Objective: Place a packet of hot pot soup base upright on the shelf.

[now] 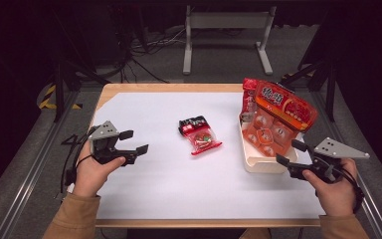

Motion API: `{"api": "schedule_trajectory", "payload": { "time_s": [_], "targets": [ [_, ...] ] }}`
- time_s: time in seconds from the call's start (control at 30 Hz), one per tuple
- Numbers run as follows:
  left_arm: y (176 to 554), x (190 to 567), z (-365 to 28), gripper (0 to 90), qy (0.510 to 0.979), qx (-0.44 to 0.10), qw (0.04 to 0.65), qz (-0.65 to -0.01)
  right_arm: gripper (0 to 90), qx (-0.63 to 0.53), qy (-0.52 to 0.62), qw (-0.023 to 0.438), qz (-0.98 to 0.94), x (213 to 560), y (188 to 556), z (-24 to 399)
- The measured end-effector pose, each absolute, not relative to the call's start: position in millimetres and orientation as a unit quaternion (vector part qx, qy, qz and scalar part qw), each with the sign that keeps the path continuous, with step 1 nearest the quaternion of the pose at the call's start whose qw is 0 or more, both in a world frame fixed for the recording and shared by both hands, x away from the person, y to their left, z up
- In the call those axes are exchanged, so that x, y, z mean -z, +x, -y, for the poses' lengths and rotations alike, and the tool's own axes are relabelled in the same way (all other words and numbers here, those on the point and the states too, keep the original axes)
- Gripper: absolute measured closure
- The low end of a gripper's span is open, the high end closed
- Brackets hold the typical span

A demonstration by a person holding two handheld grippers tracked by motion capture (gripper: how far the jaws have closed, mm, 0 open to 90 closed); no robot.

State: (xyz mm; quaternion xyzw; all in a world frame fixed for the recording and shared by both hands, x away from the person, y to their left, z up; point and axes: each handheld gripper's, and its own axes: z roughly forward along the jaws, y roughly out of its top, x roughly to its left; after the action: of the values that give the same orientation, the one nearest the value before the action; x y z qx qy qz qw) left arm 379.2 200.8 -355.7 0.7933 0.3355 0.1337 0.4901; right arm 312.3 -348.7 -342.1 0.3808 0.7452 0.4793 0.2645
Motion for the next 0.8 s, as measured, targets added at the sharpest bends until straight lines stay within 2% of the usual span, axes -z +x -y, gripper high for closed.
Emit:
{"api": "schedule_trajectory", "payload": {
  "time_s": [0.67,0.8],
  "targets": [
    [388,364,-186,16.3,0.792,-0.119,0.491,-0.342,26.7,-0.506,0.274,0.196,-0.794,355,319,282],
    [392,368,-182,16.3,0.789,-0.127,0.48,-0.361,27.0,-0.508,0.265,0.176,-0.801,362,322,267]
  ]
}}
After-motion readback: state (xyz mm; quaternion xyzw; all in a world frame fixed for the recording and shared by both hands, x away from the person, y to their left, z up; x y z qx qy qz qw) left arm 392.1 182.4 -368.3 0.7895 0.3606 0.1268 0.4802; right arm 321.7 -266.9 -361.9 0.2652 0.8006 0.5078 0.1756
